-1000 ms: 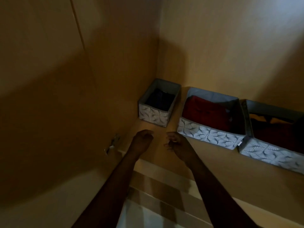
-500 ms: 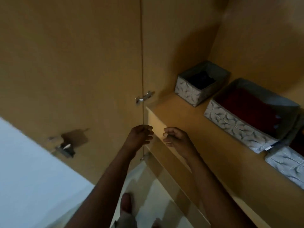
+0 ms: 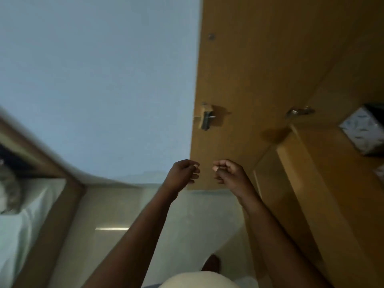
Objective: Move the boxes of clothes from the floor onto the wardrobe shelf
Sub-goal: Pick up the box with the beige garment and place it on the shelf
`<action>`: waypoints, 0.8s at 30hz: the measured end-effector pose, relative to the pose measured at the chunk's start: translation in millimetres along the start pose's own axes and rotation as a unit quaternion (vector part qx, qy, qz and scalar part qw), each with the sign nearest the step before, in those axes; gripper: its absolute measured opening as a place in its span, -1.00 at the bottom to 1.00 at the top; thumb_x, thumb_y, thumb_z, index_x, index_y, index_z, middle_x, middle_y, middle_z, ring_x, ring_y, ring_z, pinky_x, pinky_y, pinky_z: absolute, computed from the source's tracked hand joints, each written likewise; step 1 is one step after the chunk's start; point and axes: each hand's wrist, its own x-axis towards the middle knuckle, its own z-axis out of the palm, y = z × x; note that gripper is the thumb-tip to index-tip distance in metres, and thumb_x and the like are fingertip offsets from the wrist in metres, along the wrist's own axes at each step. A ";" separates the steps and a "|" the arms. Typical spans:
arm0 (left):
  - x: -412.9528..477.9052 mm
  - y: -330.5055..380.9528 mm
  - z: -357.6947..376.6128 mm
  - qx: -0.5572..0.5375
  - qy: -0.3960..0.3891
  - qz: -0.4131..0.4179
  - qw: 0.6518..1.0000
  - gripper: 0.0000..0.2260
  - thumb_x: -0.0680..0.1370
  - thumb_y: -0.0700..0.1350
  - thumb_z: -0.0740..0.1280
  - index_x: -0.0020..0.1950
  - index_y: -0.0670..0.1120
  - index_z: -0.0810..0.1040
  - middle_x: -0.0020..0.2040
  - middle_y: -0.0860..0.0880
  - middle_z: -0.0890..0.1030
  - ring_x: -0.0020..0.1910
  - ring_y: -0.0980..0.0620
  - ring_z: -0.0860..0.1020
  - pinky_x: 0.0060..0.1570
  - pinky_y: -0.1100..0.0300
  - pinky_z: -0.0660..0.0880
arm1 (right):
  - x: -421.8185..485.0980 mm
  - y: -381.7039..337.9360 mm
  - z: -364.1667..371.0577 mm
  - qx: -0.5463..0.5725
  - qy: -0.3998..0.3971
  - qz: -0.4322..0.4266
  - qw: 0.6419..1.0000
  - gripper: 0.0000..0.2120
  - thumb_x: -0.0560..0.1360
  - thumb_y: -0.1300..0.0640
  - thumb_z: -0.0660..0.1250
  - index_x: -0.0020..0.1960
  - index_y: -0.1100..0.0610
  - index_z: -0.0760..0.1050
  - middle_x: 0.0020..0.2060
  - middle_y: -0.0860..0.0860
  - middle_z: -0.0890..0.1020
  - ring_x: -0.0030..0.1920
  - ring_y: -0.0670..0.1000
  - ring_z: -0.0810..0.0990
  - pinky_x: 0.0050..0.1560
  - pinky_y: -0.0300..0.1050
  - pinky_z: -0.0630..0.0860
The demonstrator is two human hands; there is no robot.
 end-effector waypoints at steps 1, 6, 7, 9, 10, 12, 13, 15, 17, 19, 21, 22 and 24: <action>-10.1 -8.8 -19.4 -0.008 0.015 -0.003 1.000 -0.80 0.61 -0.17 0.23 0.12 -0.19 0.59 -0.08 -0.10 0.64 -0.14 -0.02 0.60 -0.11 0.12 0.50 | -0.6 -3.5 21.2 -0.005 -0.014 0.001 1.000 -0.88 0.56 0.18 0.33 0.08 0.09 0.58 -0.17 0.01 0.65 -0.18 -0.05 0.64 -0.16 -0.14 0.56; -78.9 -67.2 -135.5 -0.052 0.113 -0.040 0.991 -0.81 0.61 -0.16 0.24 0.12 -0.19 0.59 -0.09 -0.09 0.63 -0.15 -0.02 0.59 -0.12 0.13 0.49 | -17.7 -22.9 159.8 -0.044 -0.123 -0.008 0.991 -0.86 0.56 0.17 0.33 0.10 0.12 0.57 -0.16 0.01 0.63 -0.15 -0.03 0.67 -0.13 -0.16 0.59; -96.8 -83.7 -161.7 -0.067 0.142 -0.050 0.986 -0.81 0.61 -0.16 0.24 0.12 -0.18 0.59 -0.10 -0.08 0.63 -0.16 -0.01 0.59 -0.12 0.14 0.49 | -24.2 -25.6 194.6 -0.053 -0.157 -0.012 0.986 -0.86 0.56 0.18 0.34 0.11 0.13 0.58 -0.16 0.02 0.62 -0.14 -0.02 0.68 -0.13 -0.17 0.59; -124.0 -107.8 -197.1 -0.075 0.179 -0.062 0.979 -0.81 0.61 -0.16 0.24 0.12 -0.17 0.59 -0.10 -0.08 0.64 -0.17 -0.01 0.59 -0.13 0.14 0.50 | -33.8 -29.0 243.3 -0.066 -0.199 -0.014 0.978 -0.85 0.56 0.18 0.34 0.11 0.14 0.58 -0.17 0.04 0.60 -0.12 0.01 0.69 -0.12 -0.15 0.61; -138.3 -119.8 -213.8 -0.080 0.198 -0.071 0.974 -0.81 0.61 -0.16 0.24 0.12 -0.19 0.59 -0.11 -0.08 0.63 -0.17 -0.01 0.58 -0.15 0.15 0.49 | -38.9 -29.0 267.3 -0.075 -0.219 -0.015 0.973 -0.86 0.56 0.17 0.34 0.10 0.13 0.58 -0.17 0.04 0.61 -0.12 0.02 0.69 -0.11 -0.14 0.62; -164.7 -141.3 -241.9 -0.111 0.233 -0.091 0.962 -0.81 0.61 -0.18 0.23 0.13 -0.21 0.58 -0.12 -0.10 0.61 -0.19 -0.03 0.56 -0.18 0.17 0.47 | -50.2 -28.8 309.5 -0.096 -0.258 -0.018 0.961 -0.86 0.55 0.17 0.34 0.10 0.12 0.58 -0.16 0.04 0.63 -0.13 0.02 0.69 -0.11 -0.13 0.62; -180.1 -152.2 -256.3 -0.130 0.253 -0.101 0.953 -0.81 0.61 -0.18 0.23 0.12 -0.21 0.58 -0.13 -0.10 0.61 -0.20 -0.03 0.56 -0.19 0.18 0.47 | -58.0 -28.6 332.5 -0.105 -0.283 -0.017 0.953 -0.85 0.56 0.17 0.34 0.11 0.12 0.58 -0.15 0.04 0.64 -0.13 0.01 0.69 -0.13 -0.15 0.61; -210.7 -175.4 -286.1 -0.173 0.297 -0.115 0.932 -0.84 0.62 -0.18 0.23 0.09 -0.17 0.57 -0.14 -0.08 0.60 -0.21 -0.01 0.56 -0.19 0.18 0.47 | -73.8 -30.4 382.0 -0.128 -0.338 -0.015 0.932 -0.83 0.56 0.17 0.34 0.13 0.13 0.58 -0.12 0.06 0.65 -0.13 0.00 0.69 -0.16 -0.18 0.60; -234.5 -194.7 -308.4 -0.207 0.337 -0.129 0.909 -0.86 0.61 -0.17 0.23 0.07 -0.14 0.56 -0.15 -0.06 0.60 -0.21 0.00 0.56 -0.19 0.19 0.48 | -86.0 -31.2 422.8 -0.143 -0.386 -0.019 0.911 -0.82 0.55 0.16 0.35 0.14 0.13 0.57 -0.10 0.08 0.65 -0.12 0.01 0.69 -0.13 -0.16 0.62; -255.9 -208.7 -325.6 -0.231 0.379 -0.136 0.886 -0.85 0.61 -0.16 0.23 0.10 -0.15 0.56 -0.15 -0.05 0.60 -0.22 0.02 0.56 -0.19 0.20 0.47 | -97.8 -32.4 459.4 -0.161 -0.431 -0.024 0.888 -0.83 0.55 0.15 0.35 0.13 0.12 0.58 -0.11 0.07 0.65 -0.13 0.00 0.69 -0.10 -0.12 0.62; -276.6 -221.1 -341.1 -0.246 0.417 -0.146 0.862 -0.81 0.62 -0.16 0.22 0.14 -0.18 0.55 -0.15 -0.05 0.59 -0.21 0.03 0.55 -0.19 0.21 0.47 | -108.4 -30.4 495.2 -0.171 -0.471 -0.029 0.865 -0.84 0.55 0.16 0.35 0.12 0.13 0.58 -0.14 0.06 0.64 -0.16 -0.02 0.68 -0.10 -0.11 0.61; -290.9 -229.9 -350.9 -0.253 0.445 -0.149 0.846 -0.80 0.63 -0.15 0.22 0.16 -0.19 0.55 -0.13 -0.05 0.59 -0.21 0.03 0.55 -0.18 0.21 0.47 | -117.1 -29.3 520.3 -0.182 -0.501 -0.033 0.845 -0.84 0.55 0.16 0.35 0.11 0.13 0.58 -0.16 0.05 0.64 -0.17 -0.04 0.68 -0.11 -0.10 0.60; -315.2 -245.6 -363.1 -0.263 0.482 -0.157 0.821 -0.80 0.63 -0.14 0.23 0.15 -0.19 0.56 -0.12 -0.06 0.60 -0.19 0.02 0.55 -0.17 0.20 0.48 | -133.8 -23.9 555.1 -0.201 -0.544 -0.040 0.813 -0.86 0.55 0.19 0.34 0.10 0.15 0.58 -0.19 0.04 0.63 -0.21 -0.05 0.66 -0.12 -0.09 0.58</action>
